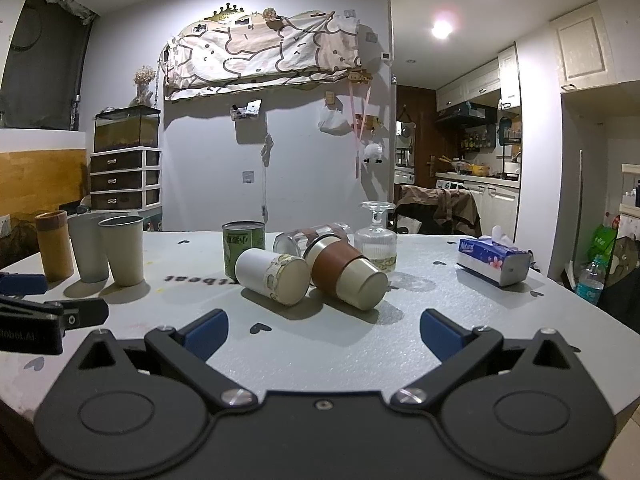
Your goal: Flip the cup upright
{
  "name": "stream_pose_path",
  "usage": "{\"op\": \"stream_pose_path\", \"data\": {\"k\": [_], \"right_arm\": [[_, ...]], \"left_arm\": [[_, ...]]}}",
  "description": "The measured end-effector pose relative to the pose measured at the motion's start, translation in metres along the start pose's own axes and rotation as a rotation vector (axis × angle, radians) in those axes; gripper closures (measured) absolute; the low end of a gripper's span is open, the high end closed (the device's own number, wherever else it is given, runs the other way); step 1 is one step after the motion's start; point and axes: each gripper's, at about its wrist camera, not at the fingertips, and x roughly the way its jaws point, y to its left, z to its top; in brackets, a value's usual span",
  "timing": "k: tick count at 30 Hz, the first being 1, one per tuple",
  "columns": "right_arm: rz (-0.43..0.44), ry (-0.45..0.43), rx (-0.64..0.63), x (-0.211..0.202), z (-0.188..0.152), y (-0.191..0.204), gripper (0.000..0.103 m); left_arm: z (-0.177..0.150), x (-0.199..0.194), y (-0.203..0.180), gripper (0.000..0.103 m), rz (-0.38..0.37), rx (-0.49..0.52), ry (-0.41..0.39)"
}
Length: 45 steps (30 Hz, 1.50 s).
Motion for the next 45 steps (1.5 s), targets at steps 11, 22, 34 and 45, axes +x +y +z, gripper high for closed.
{"op": "stream_pose_path", "data": {"k": [11, 22, 34, 45], "right_arm": [[-0.002, 0.002, 0.001, -0.001, 0.000, 0.002, 0.000], [0.068, -0.022, -0.044, 0.015, 0.012, 0.000, 0.000], [0.121, 0.067, -0.447, 0.132, 0.043, -0.021, 0.006], [0.198, 0.236, -0.464, 0.217, 0.029, -0.045, 0.010]], "left_arm": [[0.000, 0.000, 0.000, 0.000, 0.000, -0.001, 0.001], [-0.004, 0.000, 0.001, 0.000, 0.002, -0.011, -0.002], [-0.007, -0.001, 0.008, 0.000, -0.013, -0.038, 0.005], [-0.011, -0.002, 0.019, 0.000, -0.019, -0.057, 0.021]]}}
